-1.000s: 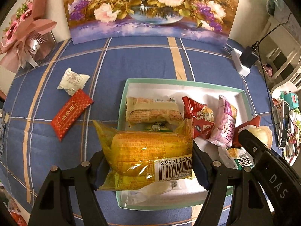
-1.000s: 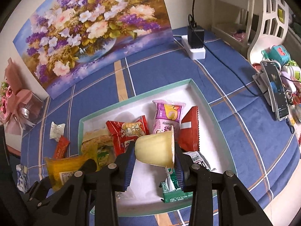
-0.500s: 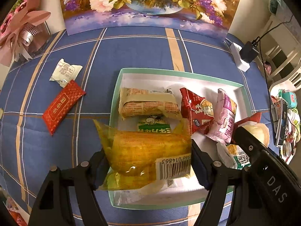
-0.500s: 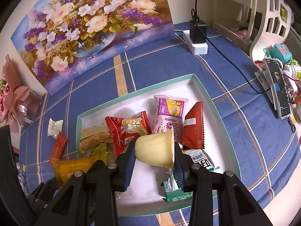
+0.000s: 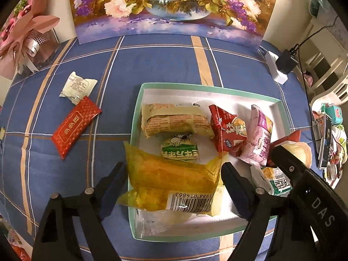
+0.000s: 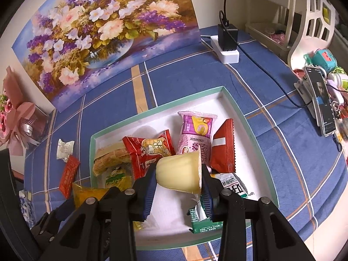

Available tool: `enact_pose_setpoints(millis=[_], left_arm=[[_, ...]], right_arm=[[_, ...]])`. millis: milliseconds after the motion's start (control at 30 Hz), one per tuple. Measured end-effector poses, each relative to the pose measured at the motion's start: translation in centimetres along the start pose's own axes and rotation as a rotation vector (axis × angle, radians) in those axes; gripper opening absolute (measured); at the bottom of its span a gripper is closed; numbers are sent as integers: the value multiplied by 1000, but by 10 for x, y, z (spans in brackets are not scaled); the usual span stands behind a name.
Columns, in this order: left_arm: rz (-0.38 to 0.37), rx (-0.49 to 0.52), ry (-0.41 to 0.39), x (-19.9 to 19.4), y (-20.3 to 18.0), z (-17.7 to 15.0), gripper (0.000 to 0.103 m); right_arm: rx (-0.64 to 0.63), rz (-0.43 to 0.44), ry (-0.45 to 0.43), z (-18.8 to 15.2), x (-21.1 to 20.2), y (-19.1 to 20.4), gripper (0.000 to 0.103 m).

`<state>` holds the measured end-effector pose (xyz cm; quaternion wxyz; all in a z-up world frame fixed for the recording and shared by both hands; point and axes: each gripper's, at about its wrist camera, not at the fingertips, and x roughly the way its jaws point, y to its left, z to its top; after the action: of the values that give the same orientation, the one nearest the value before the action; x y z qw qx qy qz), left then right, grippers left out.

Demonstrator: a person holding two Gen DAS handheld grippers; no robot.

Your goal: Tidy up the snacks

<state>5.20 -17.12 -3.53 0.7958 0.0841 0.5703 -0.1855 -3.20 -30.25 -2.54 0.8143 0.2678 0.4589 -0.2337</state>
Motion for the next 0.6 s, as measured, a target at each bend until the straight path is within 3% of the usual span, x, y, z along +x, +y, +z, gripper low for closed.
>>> enact_pose_setpoints(millis=[367,600], left_arm=[[-26,-46,-18,-12,13,3,88],[-39,-125,-32,-19,36,7,88]], right_arm=[[22,10,-19,1,-8,-5,40],[14,3,13,-1,-1,-2,40]])
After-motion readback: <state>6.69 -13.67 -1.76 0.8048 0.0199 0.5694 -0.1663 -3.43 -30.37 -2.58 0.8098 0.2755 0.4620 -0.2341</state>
